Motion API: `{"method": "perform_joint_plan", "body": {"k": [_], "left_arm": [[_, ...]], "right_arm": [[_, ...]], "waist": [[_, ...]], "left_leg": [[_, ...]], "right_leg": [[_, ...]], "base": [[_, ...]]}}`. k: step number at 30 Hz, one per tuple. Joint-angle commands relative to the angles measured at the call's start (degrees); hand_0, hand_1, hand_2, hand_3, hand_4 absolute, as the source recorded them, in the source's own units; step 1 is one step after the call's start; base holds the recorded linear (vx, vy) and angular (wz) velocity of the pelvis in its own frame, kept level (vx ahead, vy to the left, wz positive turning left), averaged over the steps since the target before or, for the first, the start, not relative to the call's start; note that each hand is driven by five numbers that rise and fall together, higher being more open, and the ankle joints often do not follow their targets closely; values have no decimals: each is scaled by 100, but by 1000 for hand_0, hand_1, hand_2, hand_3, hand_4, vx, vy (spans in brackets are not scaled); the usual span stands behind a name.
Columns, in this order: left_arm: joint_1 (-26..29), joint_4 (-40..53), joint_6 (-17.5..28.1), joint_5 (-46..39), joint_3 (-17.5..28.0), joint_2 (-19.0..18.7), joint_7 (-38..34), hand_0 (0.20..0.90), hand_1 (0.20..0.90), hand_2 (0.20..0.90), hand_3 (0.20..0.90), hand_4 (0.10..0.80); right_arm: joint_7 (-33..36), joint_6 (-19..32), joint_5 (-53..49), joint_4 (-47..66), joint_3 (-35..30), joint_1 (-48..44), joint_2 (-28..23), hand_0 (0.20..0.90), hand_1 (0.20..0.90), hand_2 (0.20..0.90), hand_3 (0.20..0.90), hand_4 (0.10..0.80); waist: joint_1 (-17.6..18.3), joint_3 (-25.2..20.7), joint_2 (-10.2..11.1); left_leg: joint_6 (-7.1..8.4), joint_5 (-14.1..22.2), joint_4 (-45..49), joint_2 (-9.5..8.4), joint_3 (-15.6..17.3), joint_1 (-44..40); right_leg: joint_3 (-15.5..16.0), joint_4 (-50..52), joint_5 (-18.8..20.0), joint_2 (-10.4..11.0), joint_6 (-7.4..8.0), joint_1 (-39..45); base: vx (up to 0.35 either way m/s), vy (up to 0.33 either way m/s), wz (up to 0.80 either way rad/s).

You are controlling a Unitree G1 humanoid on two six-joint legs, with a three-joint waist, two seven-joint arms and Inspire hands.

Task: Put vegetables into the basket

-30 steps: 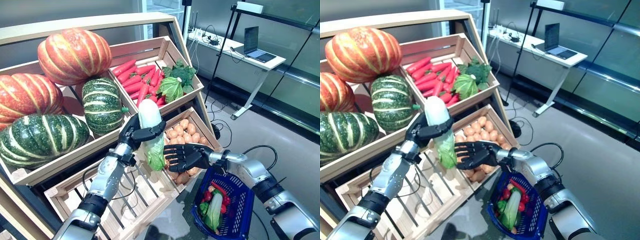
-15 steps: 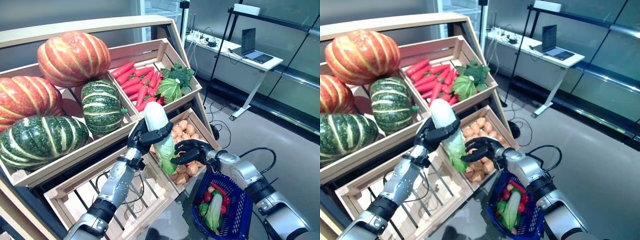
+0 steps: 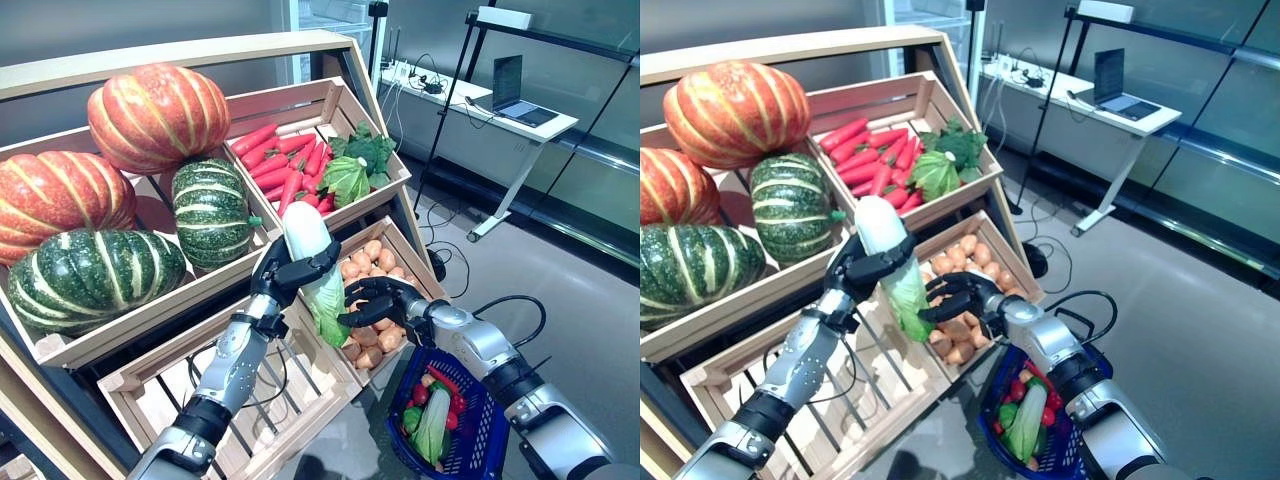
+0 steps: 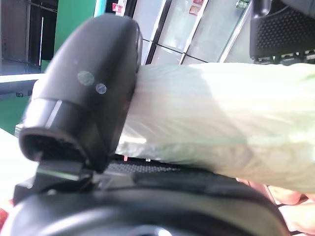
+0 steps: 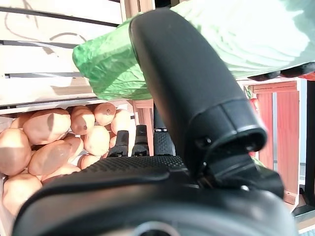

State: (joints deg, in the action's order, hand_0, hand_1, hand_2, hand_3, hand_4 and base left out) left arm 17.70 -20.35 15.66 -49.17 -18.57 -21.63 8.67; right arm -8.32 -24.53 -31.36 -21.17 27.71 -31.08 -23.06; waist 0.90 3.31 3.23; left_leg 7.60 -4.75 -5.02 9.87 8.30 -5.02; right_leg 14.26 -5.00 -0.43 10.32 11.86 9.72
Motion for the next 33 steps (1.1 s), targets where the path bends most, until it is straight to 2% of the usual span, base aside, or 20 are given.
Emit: {"method": "perform_joint_plan", "body": {"k": [1,5,9,13,17,24,33], "left_arm": [[604,806,449,-41,-79,283,489,300,300,300,300,400],[588,874,335,39,72,174,399,300,300,300,300,400],[546,837,315,133,188,92,443,300,300,300,300,400],[583,711,278,164,347,-107,534,300,300,300,300,400],[609,598,282,186,420,-192,606,300,300,300,300,400],[684,417,333,122,438,-243,765,300,300,300,300,400],[751,415,396,138,269,-193,795,300,300,300,300,400]], "right_arm": [[258,913,470,455,-383,-599,-111,900,900,900,900,800],[479,1038,819,629,-683,-496,-509,900,900,900,900,800],[387,1036,880,825,-927,-282,-761,900,900,900,900,800],[-21,1113,648,931,-1115,-85,-1147,900,900,900,900,800],[-321,1171,336,1006,-1204,-21,-1314,900,900,900,900,800],[-1313,943,-650,1002,-1099,121,-1223,900,900,900,900,800],[-2001,642,-1308,507,-873,113,-888,900,900,900,900,800]], "waist": [[-45,-344,-103],[18,-320,-90],[75,-292,-88],[143,-284,-73],[178,-289,-57],[200,-316,-51],[121,-351,-43]], "left_leg": [[-57,385,2,-5,111,-37],[-65,370,2,2,128,-27],[-68,359,2,11,159,-24],[-61,347,2,27,209,-24],[-48,343,2,34,234,-27],[-33,331,2,46,246,-29],[-17,336,2,49,195,-14]], "right_leg": [[-335,31,189,-42,-287,-282],[-404,40,212,-63,-288,-317],[-451,44,220,-76,-282,-336],[-470,39,232,-81,-270,-353],[-477,33,235,-79,-256,-351],[-475,35,226,-75,-245,-348],[-393,31,207,-57,-246,-320]], "base": [[0,0,0],[-2,-1,1],[-24,-5,-1],[-15,-4,-2],[-7,-6,-3],[-6,-5,-4],[0,0,0]]}}
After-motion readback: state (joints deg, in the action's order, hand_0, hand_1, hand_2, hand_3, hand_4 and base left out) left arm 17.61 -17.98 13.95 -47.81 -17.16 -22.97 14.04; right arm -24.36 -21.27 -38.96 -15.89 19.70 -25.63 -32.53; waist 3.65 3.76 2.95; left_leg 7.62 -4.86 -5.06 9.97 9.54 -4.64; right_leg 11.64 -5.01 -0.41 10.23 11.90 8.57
